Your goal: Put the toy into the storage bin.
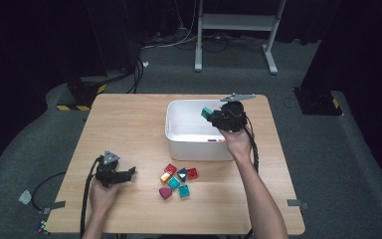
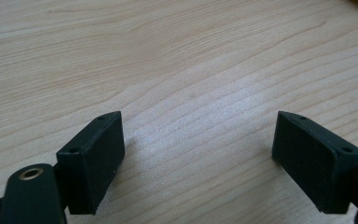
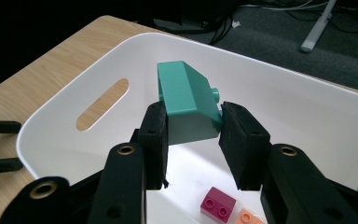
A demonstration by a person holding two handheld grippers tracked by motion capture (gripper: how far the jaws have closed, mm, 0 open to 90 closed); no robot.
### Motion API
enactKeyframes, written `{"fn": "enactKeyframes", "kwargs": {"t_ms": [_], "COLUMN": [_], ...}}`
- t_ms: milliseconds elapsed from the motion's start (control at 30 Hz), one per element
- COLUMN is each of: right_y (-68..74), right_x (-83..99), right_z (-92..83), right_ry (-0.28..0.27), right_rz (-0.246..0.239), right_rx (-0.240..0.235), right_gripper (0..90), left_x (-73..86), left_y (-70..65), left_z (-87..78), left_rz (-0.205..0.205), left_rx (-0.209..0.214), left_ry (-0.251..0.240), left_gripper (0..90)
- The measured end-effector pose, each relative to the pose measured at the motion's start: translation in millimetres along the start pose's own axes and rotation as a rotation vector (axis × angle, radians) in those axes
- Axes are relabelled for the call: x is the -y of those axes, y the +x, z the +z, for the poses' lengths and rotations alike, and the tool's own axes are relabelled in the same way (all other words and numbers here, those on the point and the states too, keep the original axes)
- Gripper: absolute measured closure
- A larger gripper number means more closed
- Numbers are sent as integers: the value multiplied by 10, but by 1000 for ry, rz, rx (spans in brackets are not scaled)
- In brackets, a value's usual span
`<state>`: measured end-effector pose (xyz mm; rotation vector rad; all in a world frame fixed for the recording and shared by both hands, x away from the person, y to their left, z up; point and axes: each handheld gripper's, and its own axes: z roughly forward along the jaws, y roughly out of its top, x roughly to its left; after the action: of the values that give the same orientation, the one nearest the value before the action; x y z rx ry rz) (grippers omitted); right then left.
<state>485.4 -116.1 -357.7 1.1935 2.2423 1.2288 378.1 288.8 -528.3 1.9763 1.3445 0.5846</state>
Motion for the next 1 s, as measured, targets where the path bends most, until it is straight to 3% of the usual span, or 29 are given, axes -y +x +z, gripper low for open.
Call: {"fn": "enactKeyframes", "kwargs": {"t_ms": [367, 567, 1000], "right_y": [-55, -74, -3], "right_x": [19, 35, 206], "right_z": [157, 141, -142], "right_ry": [39, 37, -59], "right_rz": [17, 25, 17], "right_rx": [28, 34, 7], "right_gripper": [613, 564, 491], "left_x": [0, 0, 0], "left_y": [-1, 0, 0], "left_z": [0, 0, 0], "left_rz": [-1, 0, 0], "left_rx": [0, 0, 0], "left_ry": [0, 0, 0], "left_gripper": [171, 171, 171]}}
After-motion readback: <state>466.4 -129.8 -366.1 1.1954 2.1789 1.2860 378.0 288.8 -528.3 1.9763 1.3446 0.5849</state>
